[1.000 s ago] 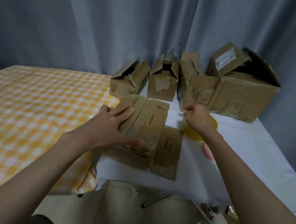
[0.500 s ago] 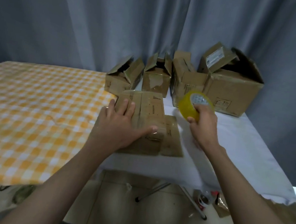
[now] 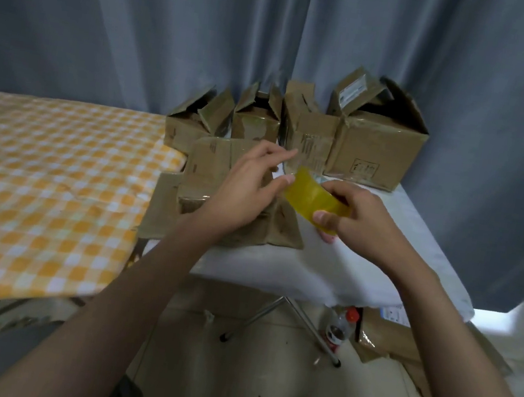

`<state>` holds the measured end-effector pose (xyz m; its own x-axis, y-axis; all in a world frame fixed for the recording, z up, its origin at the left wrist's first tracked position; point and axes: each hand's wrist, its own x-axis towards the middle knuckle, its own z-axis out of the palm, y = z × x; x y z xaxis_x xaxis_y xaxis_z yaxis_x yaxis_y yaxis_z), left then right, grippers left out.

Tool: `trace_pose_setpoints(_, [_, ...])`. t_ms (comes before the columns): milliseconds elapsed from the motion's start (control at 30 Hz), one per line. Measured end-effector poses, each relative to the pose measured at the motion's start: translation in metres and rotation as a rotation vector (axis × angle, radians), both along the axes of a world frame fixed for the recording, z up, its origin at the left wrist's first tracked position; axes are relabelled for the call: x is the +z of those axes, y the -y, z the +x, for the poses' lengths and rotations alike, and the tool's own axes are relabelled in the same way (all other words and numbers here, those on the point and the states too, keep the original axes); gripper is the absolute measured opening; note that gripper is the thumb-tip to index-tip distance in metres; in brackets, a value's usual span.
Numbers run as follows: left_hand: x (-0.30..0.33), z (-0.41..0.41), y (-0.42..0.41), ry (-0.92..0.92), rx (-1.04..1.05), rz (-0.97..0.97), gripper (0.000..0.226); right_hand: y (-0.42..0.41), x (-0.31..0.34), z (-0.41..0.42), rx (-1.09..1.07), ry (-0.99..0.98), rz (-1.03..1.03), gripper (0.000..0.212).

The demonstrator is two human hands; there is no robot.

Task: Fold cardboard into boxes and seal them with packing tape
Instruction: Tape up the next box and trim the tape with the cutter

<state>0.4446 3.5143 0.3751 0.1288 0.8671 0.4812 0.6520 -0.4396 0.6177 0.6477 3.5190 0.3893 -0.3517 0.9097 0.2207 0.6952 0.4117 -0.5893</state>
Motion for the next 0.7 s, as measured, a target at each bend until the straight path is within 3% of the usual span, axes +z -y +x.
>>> trace_pose_setpoints(233, [0.002,0.016,0.004,0.128,-0.083,0.035,0.015,0.013,0.005,0.008,0.046,0.037,-0.083,0.033])
trace_pose_setpoints(600, [-0.002,0.019,0.017,0.297,-0.1,-0.005,0.01,0.019,0.007,0.01,0.047,-0.018,-0.224,0.01])
trace_pose_setpoints(700, [-0.003,0.02,0.02,0.278,-0.025,-0.039,0.005,0.02,0.006,0.008,0.021,0.004,-0.225,0.021])
